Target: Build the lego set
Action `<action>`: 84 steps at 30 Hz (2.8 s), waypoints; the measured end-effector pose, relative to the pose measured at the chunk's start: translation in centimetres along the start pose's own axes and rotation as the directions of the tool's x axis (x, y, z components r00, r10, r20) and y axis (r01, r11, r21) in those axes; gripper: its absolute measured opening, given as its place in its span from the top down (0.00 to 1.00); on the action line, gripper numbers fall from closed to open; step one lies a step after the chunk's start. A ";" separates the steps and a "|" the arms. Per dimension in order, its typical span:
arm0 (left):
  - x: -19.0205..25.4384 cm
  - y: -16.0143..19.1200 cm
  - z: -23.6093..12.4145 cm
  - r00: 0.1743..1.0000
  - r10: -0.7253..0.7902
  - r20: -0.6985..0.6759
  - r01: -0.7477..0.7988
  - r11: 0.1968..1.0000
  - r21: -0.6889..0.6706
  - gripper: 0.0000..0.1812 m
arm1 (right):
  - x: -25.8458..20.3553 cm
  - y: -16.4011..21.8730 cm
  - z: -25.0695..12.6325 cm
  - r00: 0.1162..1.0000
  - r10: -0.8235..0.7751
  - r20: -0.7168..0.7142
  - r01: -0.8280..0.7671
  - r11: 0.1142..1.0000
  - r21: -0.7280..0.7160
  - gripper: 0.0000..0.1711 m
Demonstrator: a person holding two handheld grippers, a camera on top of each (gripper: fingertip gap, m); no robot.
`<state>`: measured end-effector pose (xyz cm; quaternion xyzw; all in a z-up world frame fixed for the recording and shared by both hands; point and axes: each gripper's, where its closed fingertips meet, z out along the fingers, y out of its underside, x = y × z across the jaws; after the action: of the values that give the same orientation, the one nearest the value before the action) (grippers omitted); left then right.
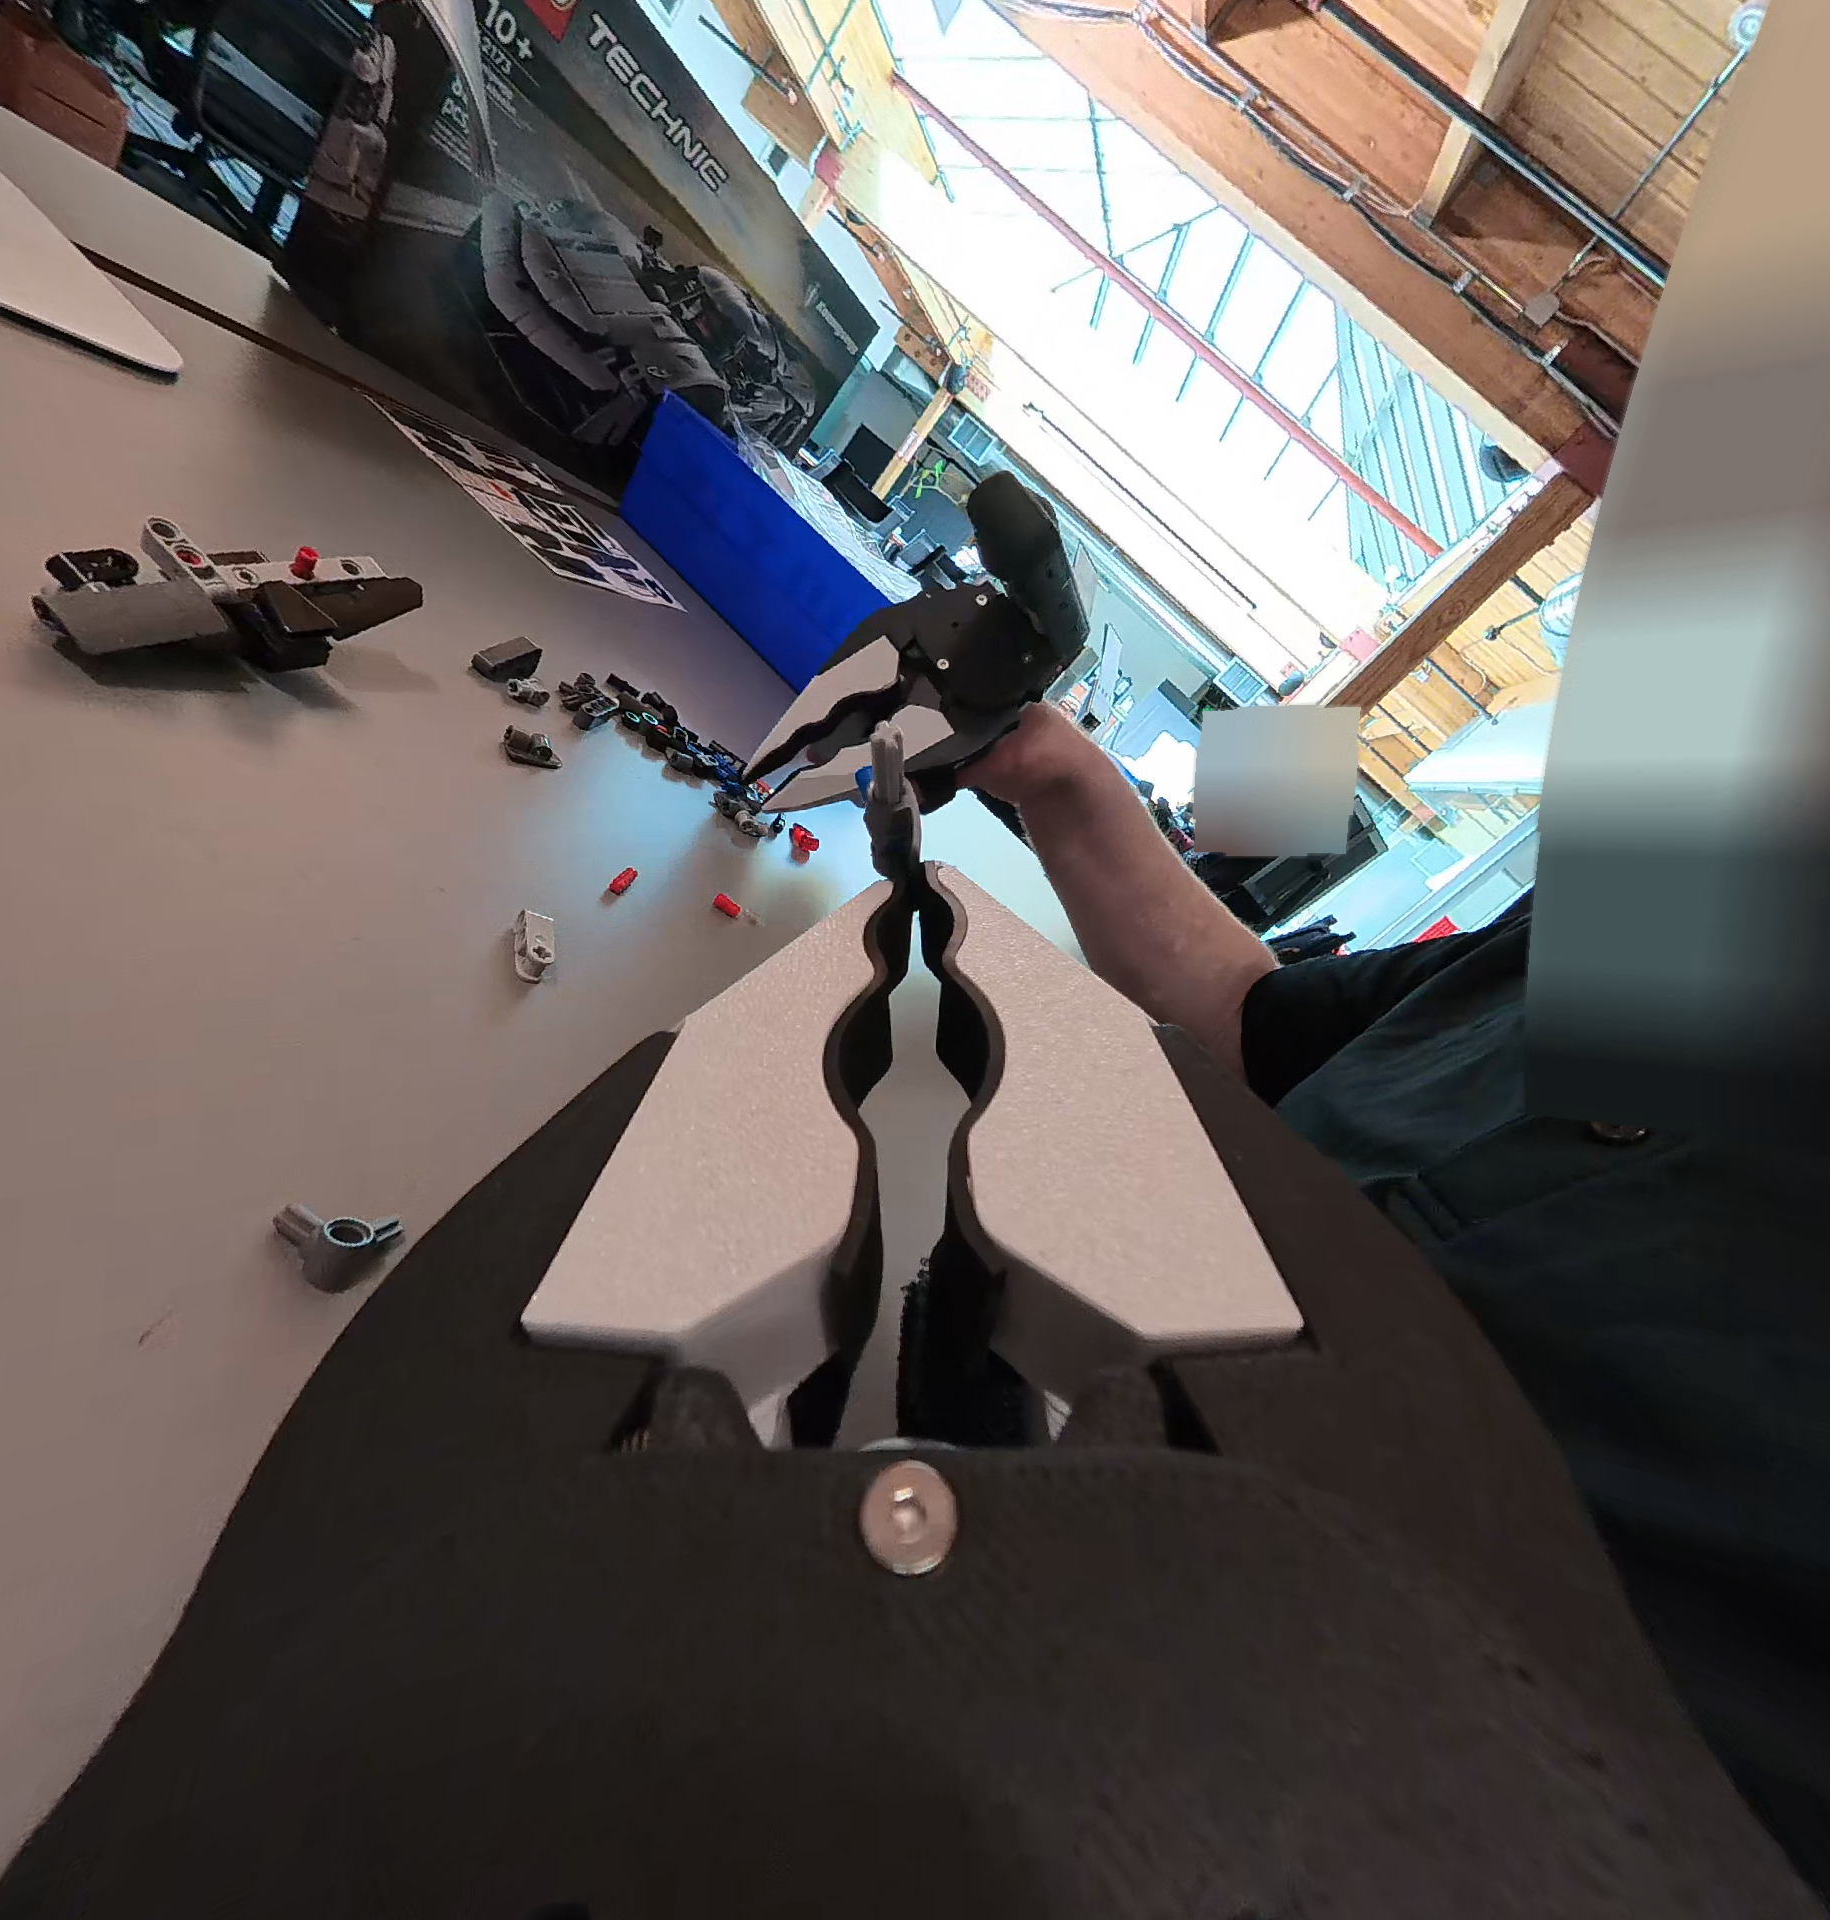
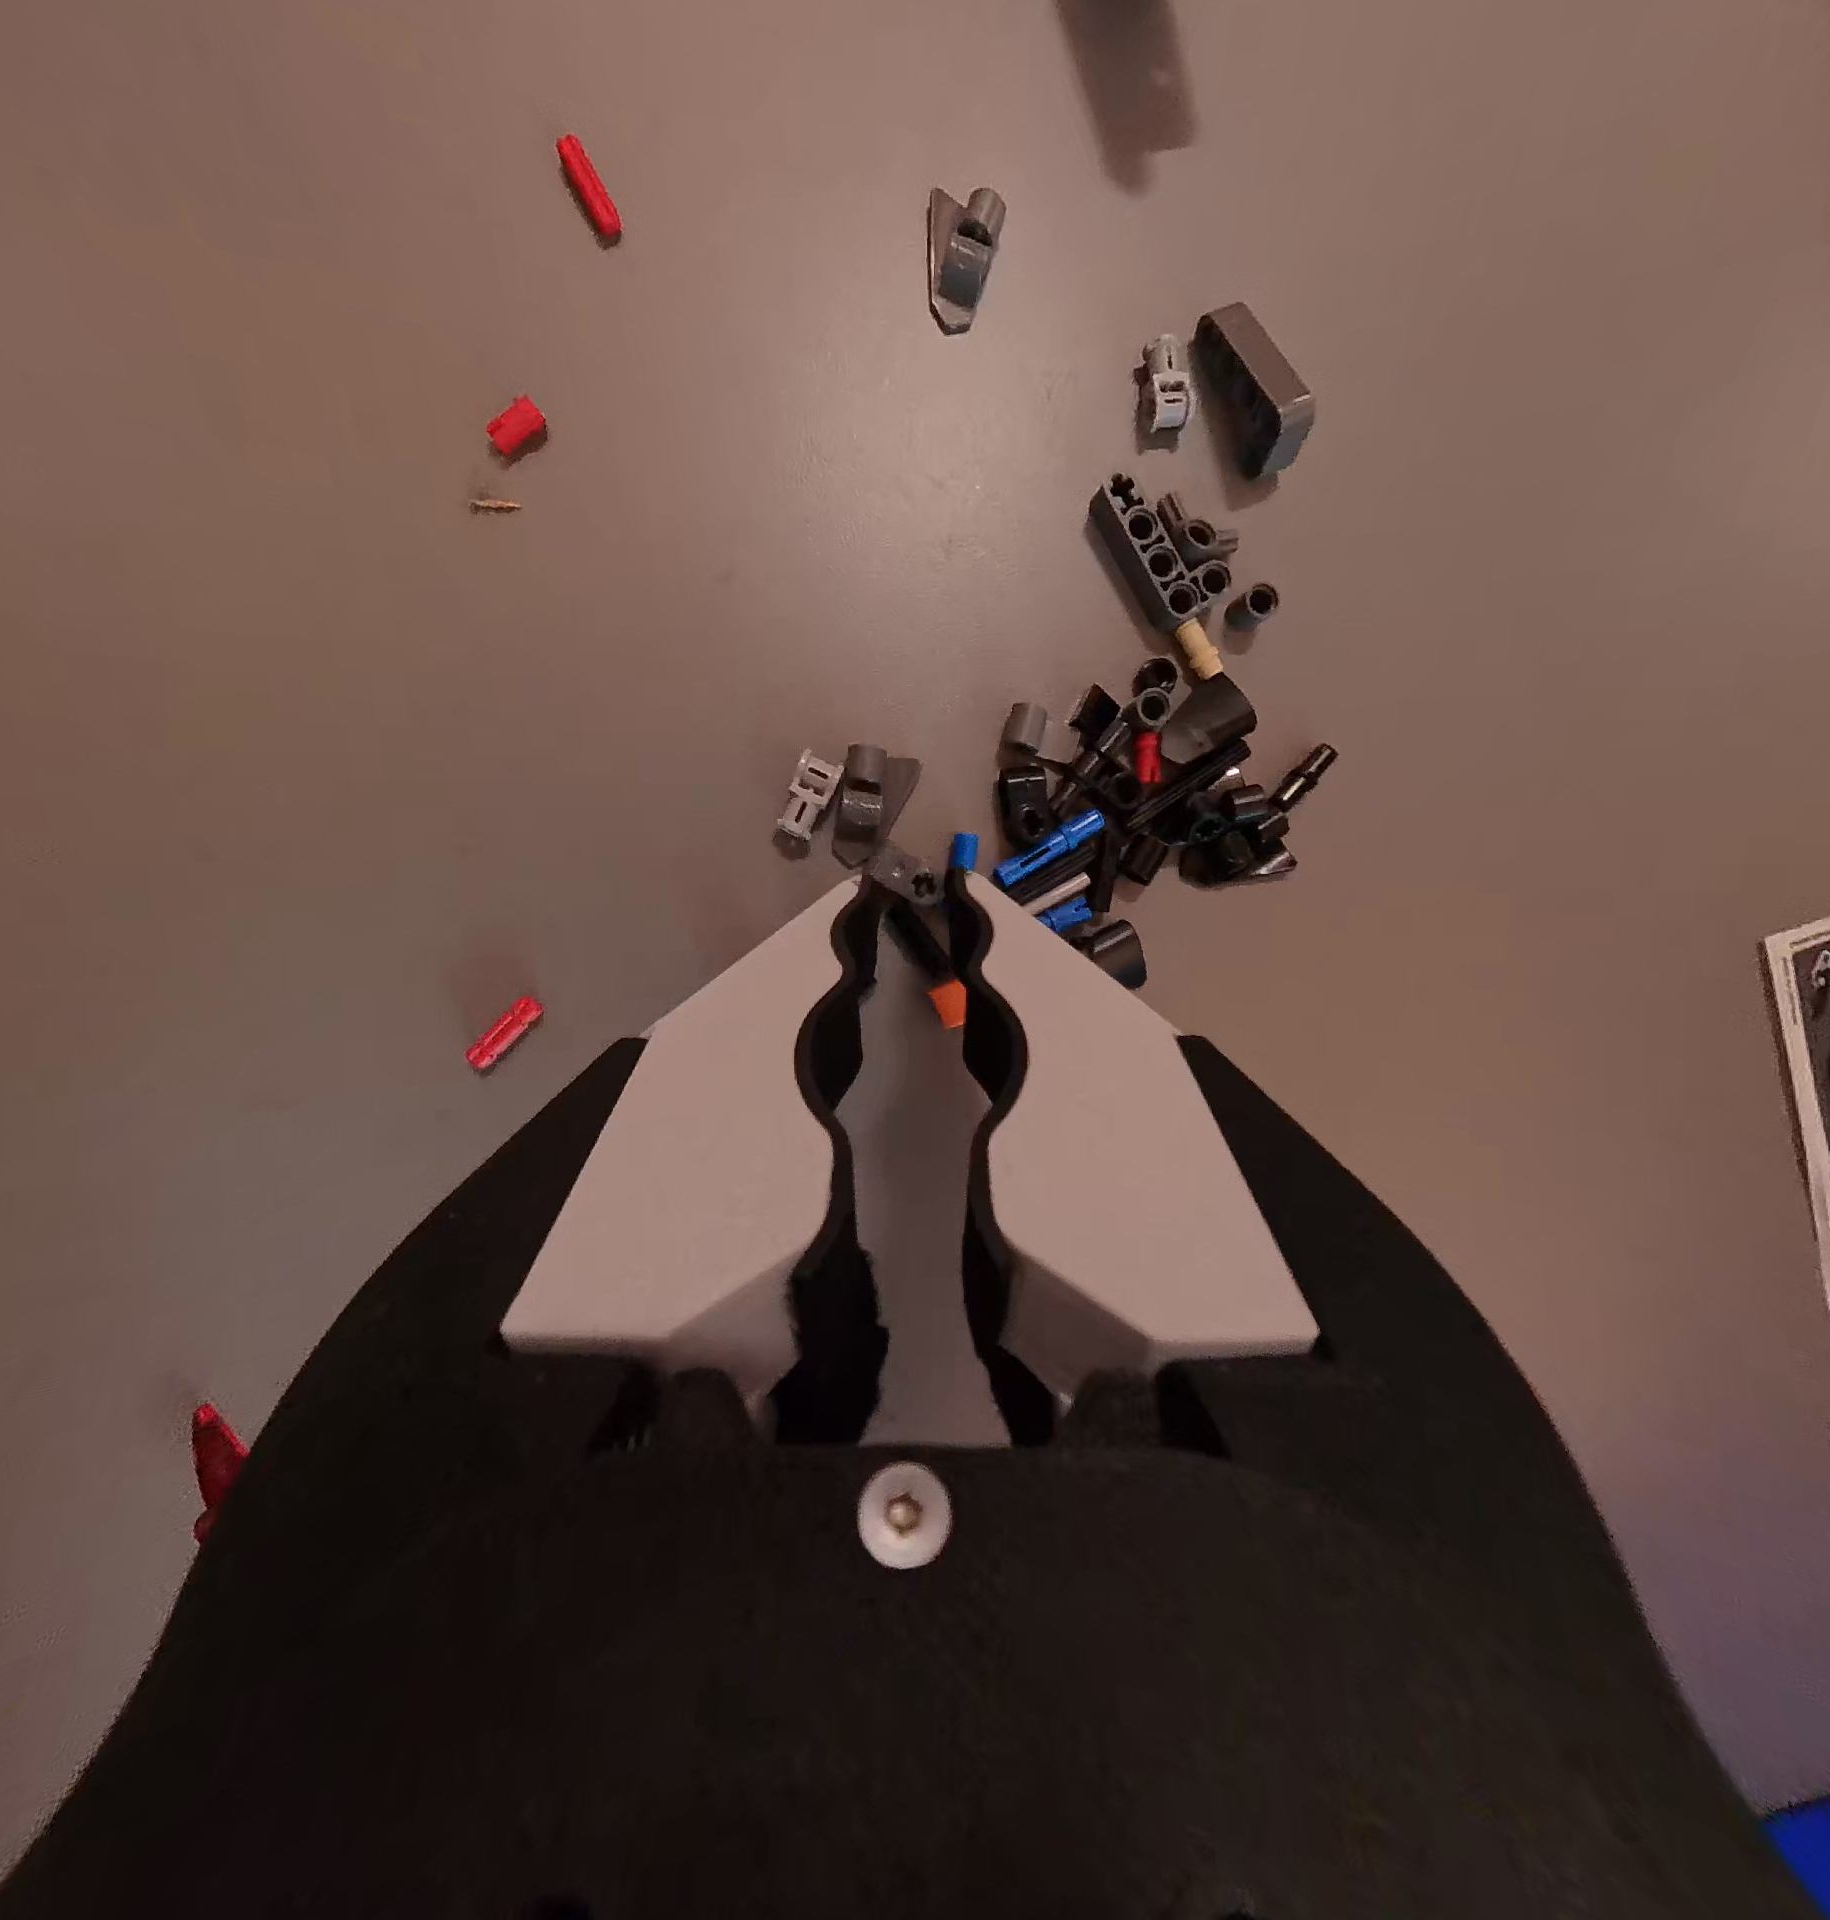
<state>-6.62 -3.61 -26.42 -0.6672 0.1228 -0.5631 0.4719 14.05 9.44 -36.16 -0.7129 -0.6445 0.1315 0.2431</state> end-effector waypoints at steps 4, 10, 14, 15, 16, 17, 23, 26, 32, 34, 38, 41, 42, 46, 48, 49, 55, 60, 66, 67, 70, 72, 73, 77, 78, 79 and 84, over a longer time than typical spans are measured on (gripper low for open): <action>-0.1 0.0 0.0 1.000 -0.004 -0.002 0.004 1.000 -0.005 1.00 | -0.2 0.0 0.3 1.000 -0.007 0.001 0.007 1.000 -0.007 0.96; 0.0 0.1 0.0 1.000 0.001 -0.004 -0.001 1.000 -0.004 1.00 | -1.1 -0.3 0.4 1.000 -0.011 0.005 0.011 1.000 -0.010 0.97; 0.1 0.0 0.1 1.000 0.002 -0.002 -0.002 1.000 -0.007 1.00 | -1.2 -0.4 0.3 1.000 -0.005 0.000 0.005 1.000 0.011 0.97; 0.2 0.0 0.2 1.000 0.002 -0.001 -0.002 1.000 -0.009 1.00 | -1.1 -0.5 0.2 1.000 0.002 0.000 -0.002 1.000 0.020 0.97; 0.2 -0.1 0.1 1.000 0.001 -0.001 -0.001 1.000 -0.006 1.00 | -1.1 -0.7 -0.1 1.000 0.009 0.003 -0.009 0.999 0.033 0.97; 0.2 -0.1 0.2 1.000 0.001 0.002 -0.001 1.000 -0.003 1.00 | -1.1 -0.9 -0.4 1.000 0.018 0.006 -0.018 0.999 0.049 0.97; 0.4 -0.3 0.5 0.999 0.039 0.016 -0.039 0.999 -0.002 1.00 | -1.1 -3.9 -3.0 0.998 0.051 -0.034 -0.043 0.978 0.206 0.98; 0.6 -0.4 0.9 0.996 0.082 0.022 -0.082 0.997 -0.004 1.00 | -1.8 -6.0 -4.6 0.998 0.055 -0.026 -0.045 0.954 0.297 0.97; 1.1 -0.2 2.1 0.991 0.131 0.015 -0.132 0.991 0.003 1.00 | -3.5 -10.2 -5.8 1.000 0.010 -0.006 -0.007 0.914 0.405 0.98; 1.3 -0.3 2.3 0.990 0.138 0.009 -0.138 0.990 0.009 1.00 | -4.2 -11.3 -5.6 1.000 -0.015 0.015 0.007 0.903 0.429 0.98; 1.2 -0.2 2.6 0.988 0.153 0.012 -0.153 0.988 0.012 1.00 | -5.6 -13.3 -5.0 0.996 -0.043 0.076 0.002 0.887 0.462 0.98; 1.2 -0.3 2.6 0.987 0.163 0.015 -0.163 0.987 0.012 1.00 | -6.3 -14.4 -4.4 0.992 -0.059 0.108 0.001 0.881 0.472 0.98; 1.2 -0.3 2.5 0.987 0.161 0.015 -0.161 0.987 0.013 1.00 | -6.5 -14.6 -4.2 0.992 -0.059 0.111 -0.001 0.883 0.469 0.98; 1.1 -0.5 2.4 0.987 0.157 0.018 -0.157 0.987 0.019 1.00 | -7.1 -14.9 -3.3 0.989 -0.057 0.139 -0.014 0.887 0.461 0.98; 1.0 -0.6 2.3 0.988 0.155 0.017 -0.155 0.988 0.021 1.00 | -7.4 -15.2 -3.4 0.984 -0.042 0.174 -0.047 0.876 0.480 0.98; 1.0 -0.6 2.3 0.988 0.154 0.016 -0.154 0.988 0.021 1.00 | -7.6 -15.5 -3.5 0.981 -0.034 0.194 -0.067 0.868 0.492 0.98; 1.3 -0.2 2.4 0.983 0.183 0.024 -0.184 0.983 0.007 1.00 | -8.8 -14.1 -1.2 0.984 -0.033 0.177 -0.041 0.915 0.401 0.98; 1.0 -0.1 1.6 0.984 0.172 0.035 -0.172 0.985 0.003 1.00 | -8.7 -11.0 2.4 0.986 -0.165 -0.038 0.169 0.963 0.209 0.98; 0.6 -0.2 1.5 0.984 0.173 0.039 -0.173 0.985 -0.008 1.00 | -8.3 -9.7 4.1 0.928 -0.310 -0.205 0.331 0.941 0.075 0.97; 0.6 -0.2 1.4 0.984 0.174 0.038 -0.174 0.985 -0.008 1.00 | -8.5 -9.5 4.2 0.914 -0.339 -0.224 0.359 0.932 0.055 0.96; 0.6 -0.3 1.3 0.984 0.172 0.034 -0.172 0.985 -0.005 1.00 | -9.6 -9.2 4.2 0.896 -0.386 -0.218 0.405 0.913 0.049 0.96; 0.6 -0.3 1.3 0.985 0.170 0.030 -0.170 0.985 -0.006 1.00 | -10.0 -8.8 4.0 0.891 -0.400 -0.216 0.416 0.909 0.034 0.98; 0.6 -0.3 1.4 0.985 0.169 0.030 -0.169 0.986 -0.007 1.00 | -10.0 -8.8 3.8 0.893 -0.393 -0.222 0.409 0.912 0.034 0.98; 0.6 -0.2 1.3 0.986 0.165 0.027 -0.165 0.986 -0.008 1.00 | -10.6 -9.5 3.1 0.940 -0.309 -0.141 0.326 0.938 0.118 0.95; 0.6 -0.1 1.3 0.986 0.164 0.026 -0.164 0.986 -0.008 1.00 | -10.6 -9.6 3.0 0.944 -0.307 -0.123 0.322 0.938 0.130 0.95; 0.6 -0.1 1.2 0.986 0.162 0.025 -0.162 0.987 -0.010 1.00 | -10.3 -9.5 3.0 0.944 -0.310 -0.116 0.323 0.938 0.127 0.95; 0.7 -0.1 1.2 0.986 0.164 0.025 -0.164 0.986 -0.013 1.00 | -11.2 -8.8 3.8 0.950 -0.304 0.066 0.299 0.951 0.079 1.00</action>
<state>-5.33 -3.46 -25.82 -0.6648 0.1743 -0.5129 0.5144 3.05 -0.46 -36.26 -0.5917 -0.7499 0.1423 0.2593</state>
